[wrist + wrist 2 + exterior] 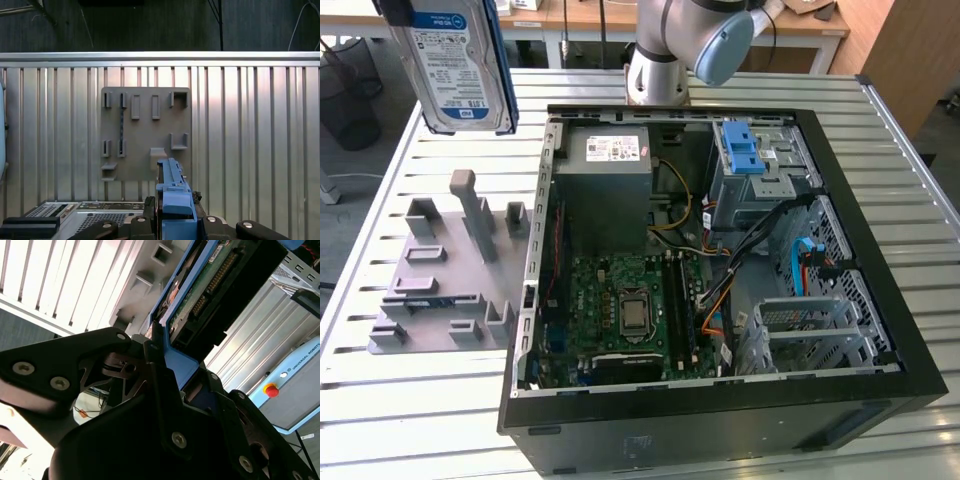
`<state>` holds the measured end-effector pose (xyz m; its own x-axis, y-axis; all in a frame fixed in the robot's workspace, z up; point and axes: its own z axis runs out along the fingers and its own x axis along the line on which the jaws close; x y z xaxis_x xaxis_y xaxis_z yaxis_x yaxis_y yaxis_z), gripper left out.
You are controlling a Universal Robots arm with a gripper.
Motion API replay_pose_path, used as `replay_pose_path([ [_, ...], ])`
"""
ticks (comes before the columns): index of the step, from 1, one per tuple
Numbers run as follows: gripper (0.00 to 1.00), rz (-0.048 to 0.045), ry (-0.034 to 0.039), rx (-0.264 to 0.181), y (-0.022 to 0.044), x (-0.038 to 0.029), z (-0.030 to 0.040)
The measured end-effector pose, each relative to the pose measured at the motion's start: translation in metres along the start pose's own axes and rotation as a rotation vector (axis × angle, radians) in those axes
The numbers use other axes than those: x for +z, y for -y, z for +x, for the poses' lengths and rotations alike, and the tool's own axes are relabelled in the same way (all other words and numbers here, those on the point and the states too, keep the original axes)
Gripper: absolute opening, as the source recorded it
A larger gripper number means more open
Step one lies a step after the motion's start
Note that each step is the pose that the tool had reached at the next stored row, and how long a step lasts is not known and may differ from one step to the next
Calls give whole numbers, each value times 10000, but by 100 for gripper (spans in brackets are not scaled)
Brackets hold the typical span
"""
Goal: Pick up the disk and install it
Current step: 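Pick up the disk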
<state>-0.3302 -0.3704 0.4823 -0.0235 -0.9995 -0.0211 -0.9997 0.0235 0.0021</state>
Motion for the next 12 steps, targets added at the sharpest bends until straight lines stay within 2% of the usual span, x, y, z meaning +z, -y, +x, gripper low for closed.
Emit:
replay_pose_path([
  [12, 36, 1, 0, -1, 149, 0, 8],
])
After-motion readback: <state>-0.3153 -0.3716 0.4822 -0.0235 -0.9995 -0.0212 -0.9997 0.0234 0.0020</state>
